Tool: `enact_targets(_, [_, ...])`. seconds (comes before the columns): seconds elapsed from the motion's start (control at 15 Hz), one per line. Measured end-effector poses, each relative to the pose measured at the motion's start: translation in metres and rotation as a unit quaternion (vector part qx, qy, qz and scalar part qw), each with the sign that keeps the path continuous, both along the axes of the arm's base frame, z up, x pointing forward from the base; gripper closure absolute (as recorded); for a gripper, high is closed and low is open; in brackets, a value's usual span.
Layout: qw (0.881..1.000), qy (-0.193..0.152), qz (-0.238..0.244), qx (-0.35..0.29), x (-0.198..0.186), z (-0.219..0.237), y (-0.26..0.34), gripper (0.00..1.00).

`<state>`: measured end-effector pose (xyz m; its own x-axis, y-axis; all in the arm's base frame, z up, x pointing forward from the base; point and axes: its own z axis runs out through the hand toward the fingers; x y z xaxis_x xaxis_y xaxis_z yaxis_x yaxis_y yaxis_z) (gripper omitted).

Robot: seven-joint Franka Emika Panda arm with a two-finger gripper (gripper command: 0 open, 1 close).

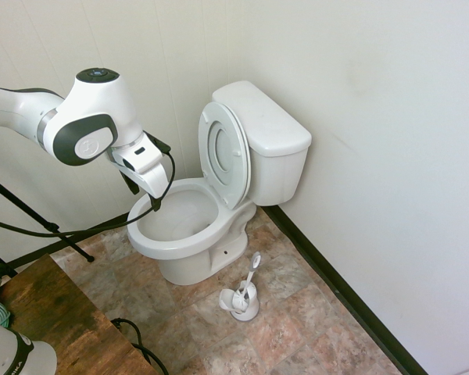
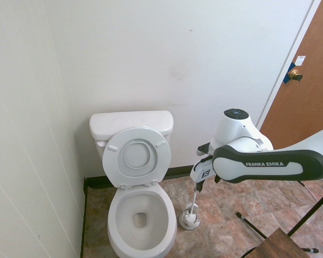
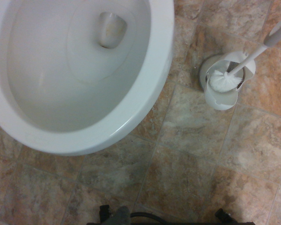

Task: Clean the toilet

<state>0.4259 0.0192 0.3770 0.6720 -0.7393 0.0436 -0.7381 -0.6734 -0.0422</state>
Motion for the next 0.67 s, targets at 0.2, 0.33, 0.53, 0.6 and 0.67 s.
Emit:
enact_targets(0.2, [1.000,0.002,-0.009,0.001,0.001,-0.003,-0.004,0.00])
enact_targets(0.33, [0.999,-0.007,-0.035,0.003,0.006,-0.008,-0.019,0.00])
enact_targets(0.53, [0.997,-0.028,-0.076,-0.001,0.023,-0.024,-0.048,0.00])
enact_targets(0.6, [0.995,-0.039,-0.091,-0.006,0.033,-0.030,-0.058,0.00])
enact_targets(0.67, [0.993,-0.046,-0.105,-0.011,0.044,-0.040,-0.068,0.00])
